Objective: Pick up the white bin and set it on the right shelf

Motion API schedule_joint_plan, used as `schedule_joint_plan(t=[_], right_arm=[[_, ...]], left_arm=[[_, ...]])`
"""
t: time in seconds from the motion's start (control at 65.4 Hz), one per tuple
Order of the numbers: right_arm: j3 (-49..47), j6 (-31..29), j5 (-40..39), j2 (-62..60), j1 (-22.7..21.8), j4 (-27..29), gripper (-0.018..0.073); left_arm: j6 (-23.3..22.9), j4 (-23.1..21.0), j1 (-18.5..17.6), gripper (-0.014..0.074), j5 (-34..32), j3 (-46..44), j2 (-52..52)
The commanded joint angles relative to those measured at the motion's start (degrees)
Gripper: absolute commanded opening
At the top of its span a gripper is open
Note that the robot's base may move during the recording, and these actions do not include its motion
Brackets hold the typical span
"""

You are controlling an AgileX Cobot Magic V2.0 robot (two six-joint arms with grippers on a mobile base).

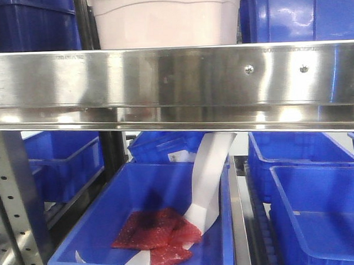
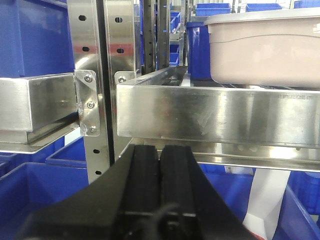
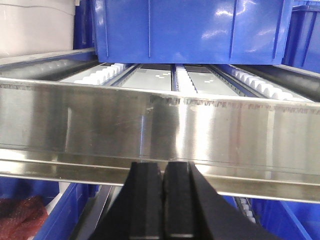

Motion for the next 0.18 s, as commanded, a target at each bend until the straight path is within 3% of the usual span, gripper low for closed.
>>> schedule_joint_plan(t=[0.0, 0.168], right_arm=[[-0.14, -0.25, -5.29, -0.53, 0.1, -0.19, 0.0068], [-0.14, -0.25, -5.29, -0.53, 0.1, -0.19, 0.0068]], left_arm=[[-0.31, -0.06, -0.21, -0.0117, -4.84, 1.16, -0.71], [-0.31, -0.06, -0.21, -0.0117, -4.84, 1.16, -0.71]])
